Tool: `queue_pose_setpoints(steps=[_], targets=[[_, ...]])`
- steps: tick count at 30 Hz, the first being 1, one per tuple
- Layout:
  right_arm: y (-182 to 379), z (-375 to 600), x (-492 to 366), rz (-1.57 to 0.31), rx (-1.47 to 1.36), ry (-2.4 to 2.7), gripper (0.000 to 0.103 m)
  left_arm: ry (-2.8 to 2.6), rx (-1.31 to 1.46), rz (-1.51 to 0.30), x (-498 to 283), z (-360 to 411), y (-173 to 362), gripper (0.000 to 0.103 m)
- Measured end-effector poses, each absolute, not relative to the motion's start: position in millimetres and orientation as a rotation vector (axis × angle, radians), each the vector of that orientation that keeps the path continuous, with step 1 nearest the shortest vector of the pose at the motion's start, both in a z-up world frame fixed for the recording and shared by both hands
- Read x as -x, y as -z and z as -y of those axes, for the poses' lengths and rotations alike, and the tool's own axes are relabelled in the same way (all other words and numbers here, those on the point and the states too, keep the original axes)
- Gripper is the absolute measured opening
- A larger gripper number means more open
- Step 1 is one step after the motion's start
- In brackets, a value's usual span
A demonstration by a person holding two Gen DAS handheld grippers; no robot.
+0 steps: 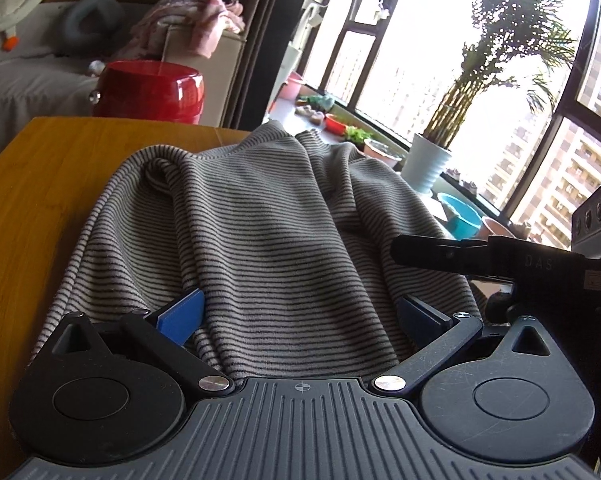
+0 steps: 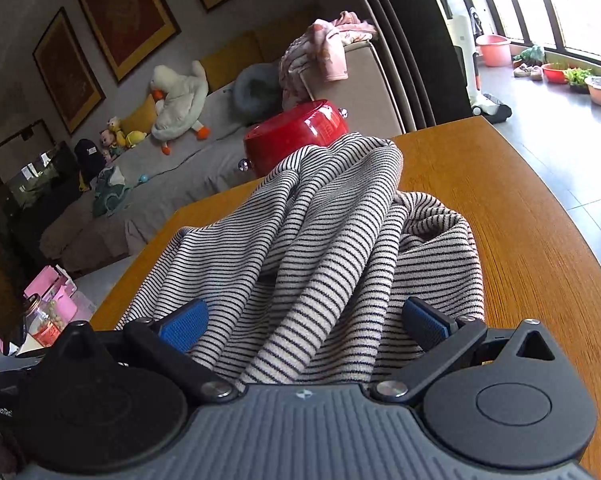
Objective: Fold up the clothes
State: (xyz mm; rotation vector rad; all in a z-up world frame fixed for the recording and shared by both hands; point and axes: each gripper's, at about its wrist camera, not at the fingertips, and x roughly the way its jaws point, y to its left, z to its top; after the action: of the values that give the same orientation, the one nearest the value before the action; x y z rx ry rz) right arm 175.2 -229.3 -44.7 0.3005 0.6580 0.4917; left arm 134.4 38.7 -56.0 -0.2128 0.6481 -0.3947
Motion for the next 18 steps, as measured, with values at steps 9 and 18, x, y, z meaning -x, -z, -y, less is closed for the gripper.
queue_pose_setpoints(steps=[9,18], targets=[[40,237,-125,-0.702,-0.197,-0.573,0.103,0.456,0.167,-0.693,-70,-29,52,0.103],[31,199,-118,-0.795,0.111,-0.541,0.103,0.412,0.319,-0.710,-72,-59,48,0.103]])
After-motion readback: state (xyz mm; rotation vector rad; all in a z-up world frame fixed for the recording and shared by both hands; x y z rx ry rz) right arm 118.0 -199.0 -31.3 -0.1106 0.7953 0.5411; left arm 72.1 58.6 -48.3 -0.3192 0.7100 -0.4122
